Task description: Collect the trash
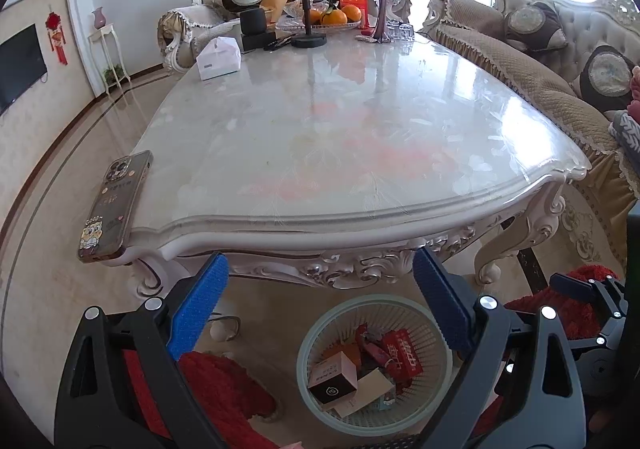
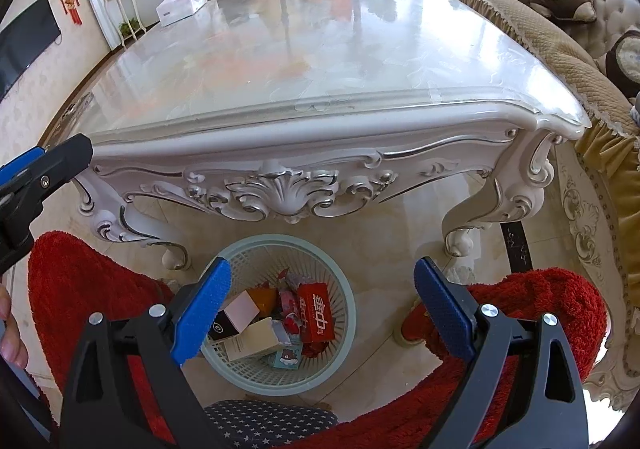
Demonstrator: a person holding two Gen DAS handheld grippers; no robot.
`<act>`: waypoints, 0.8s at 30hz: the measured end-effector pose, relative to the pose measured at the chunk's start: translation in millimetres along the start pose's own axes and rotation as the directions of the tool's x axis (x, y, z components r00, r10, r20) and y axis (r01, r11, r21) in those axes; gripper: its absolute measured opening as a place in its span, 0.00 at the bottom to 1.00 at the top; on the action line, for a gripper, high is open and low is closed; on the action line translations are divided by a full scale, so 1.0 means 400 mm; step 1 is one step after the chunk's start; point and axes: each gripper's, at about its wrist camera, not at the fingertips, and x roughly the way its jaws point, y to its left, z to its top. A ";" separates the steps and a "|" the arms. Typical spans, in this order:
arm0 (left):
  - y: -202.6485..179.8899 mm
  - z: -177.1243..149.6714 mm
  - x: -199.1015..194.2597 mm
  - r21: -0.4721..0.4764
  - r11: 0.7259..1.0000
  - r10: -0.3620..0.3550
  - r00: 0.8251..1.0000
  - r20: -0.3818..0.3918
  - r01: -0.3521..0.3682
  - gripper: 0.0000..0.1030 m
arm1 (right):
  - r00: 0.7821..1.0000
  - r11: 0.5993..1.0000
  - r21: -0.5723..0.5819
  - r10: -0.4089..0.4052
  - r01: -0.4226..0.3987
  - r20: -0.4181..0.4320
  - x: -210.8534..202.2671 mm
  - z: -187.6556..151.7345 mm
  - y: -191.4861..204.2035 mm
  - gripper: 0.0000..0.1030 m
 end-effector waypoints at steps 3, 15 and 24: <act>0.000 -0.001 -0.001 0.000 1.000 -0.001 1.000 -0.002 0.001 0.88 | 1.000 1.000 -0.002 -0.005 0.005 0.003 0.000 0.002 0.004 0.86; 0.001 -0.003 0.002 -0.004 1.000 -0.005 1.000 -0.006 0.005 0.88 | 1.000 1.000 -0.002 -0.012 0.012 0.010 -0.003 0.003 0.008 0.86; 0.003 -0.006 0.005 -0.006 1.000 -0.005 1.000 -0.008 0.005 0.88 | 1.000 1.000 -0.007 -0.015 0.015 0.012 -0.004 0.004 0.010 0.86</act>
